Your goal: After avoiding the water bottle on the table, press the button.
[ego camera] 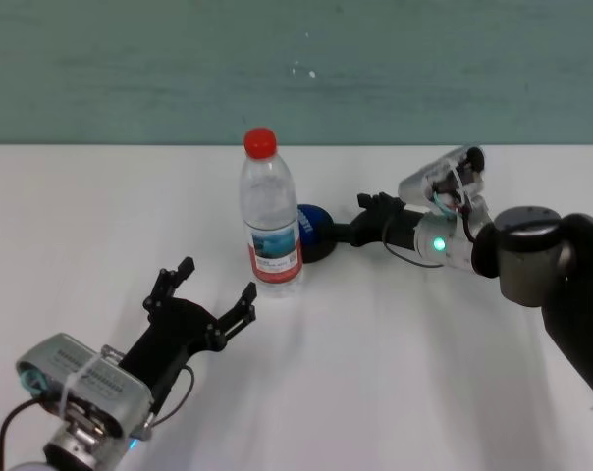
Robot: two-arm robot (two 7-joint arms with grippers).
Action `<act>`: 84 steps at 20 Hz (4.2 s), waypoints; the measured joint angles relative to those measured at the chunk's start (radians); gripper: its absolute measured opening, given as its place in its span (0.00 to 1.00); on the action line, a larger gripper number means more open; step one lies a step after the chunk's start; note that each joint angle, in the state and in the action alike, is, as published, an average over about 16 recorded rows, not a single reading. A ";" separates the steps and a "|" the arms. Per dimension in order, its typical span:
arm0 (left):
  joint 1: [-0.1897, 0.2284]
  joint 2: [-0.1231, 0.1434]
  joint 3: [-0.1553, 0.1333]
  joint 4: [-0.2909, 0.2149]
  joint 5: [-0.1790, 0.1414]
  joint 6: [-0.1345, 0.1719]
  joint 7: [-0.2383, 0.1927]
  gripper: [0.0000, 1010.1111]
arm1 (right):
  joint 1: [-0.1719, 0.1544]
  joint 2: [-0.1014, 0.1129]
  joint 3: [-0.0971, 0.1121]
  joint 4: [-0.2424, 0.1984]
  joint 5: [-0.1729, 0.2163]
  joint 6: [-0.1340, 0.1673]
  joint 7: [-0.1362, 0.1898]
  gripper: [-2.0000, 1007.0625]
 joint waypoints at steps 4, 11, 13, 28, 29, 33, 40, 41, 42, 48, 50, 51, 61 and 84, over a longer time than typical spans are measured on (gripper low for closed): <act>0.000 0.000 0.000 0.000 0.000 0.000 0.000 0.99 | -0.014 0.009 0.005 -0.050 0.000 0.013 -0.005 1.00; 0.000 0.000 0.000 0.000 0.000 0.000 0.000 0.99 | -0.059 0.044 0.021 -0.190 0.012 0.049 -0.023 1.00; 0.000 0.000 0.000 0.000 0.000 0.000 0.000 0.99 | -0.072 0.055 0.026 -0.226 0.018 0.057 -0.028 1.00; 0.000 0.000 0.000 0.000 0.000 0.000 0.000 0.99 | -0.171 0.145 0.090 -0.428 0.061 0.074 -0.087 1.00; 0.000 0.000 0.000 0.000 0.000 0.000 0.000 0.99 | -0.182 0.152 0.098 -0.445 0.065 0.074 -0.092 1.00; 0.000 0.000 0.000 0.000 0.000 0.000 0.000 0.99 | -0.230 0.186 0.135 -0.518 0.082 0.073 -0.115 1.00; 0.000 0.000 0.000 0.000 0.000 0.000 0.000 0.99 | -0.340 0.245 0.217 -0.669 0.117 0.068 -0.160 1.00; 0.000 0.000 0.000 0.000 0.000 0.000 0.000 0.99 | -0.357 0.252 0.229 -0.690 0.122 0.066 -0.166 1.00; 0.000 0.000 0.000 0.000 0.000 0.000 0.000 0.99 | -0.374 0.259 0.241 -0.711 0.127 0.065 -0.172 1.00; 0.000 0.000 0.000 0.000 0.000 0.000 0.000 0.99 | -0.483 0.293 0.310 -0.827 0.152 0.046 -0.207 1.00; 0.000 0.000 0.000 0.000 0.000 0.000 0.000 0.99 | -0.519 0.300 0.330 -0.860 0.158 0.036 -0.217 1.00; 0.000 0.000 0.000 0.000 0.000 0.000 0.000 0.99 | -0.537 0.302 0.338 -0.874 0.160 0.031 -0.221 1.00; 0.000 0.000 0.000 0.000 0.000 0.000 0.000 0.99 | -0.697 0.299 0.384 -0.983 0.166 -0.033 -0.248 1.00; 0.000 0.000 0.000 0.000 0.000 0.000 0.000 0.99 | -0.884 0.234 0.307 -1.003 0.106 -0.212 -0.189 1.00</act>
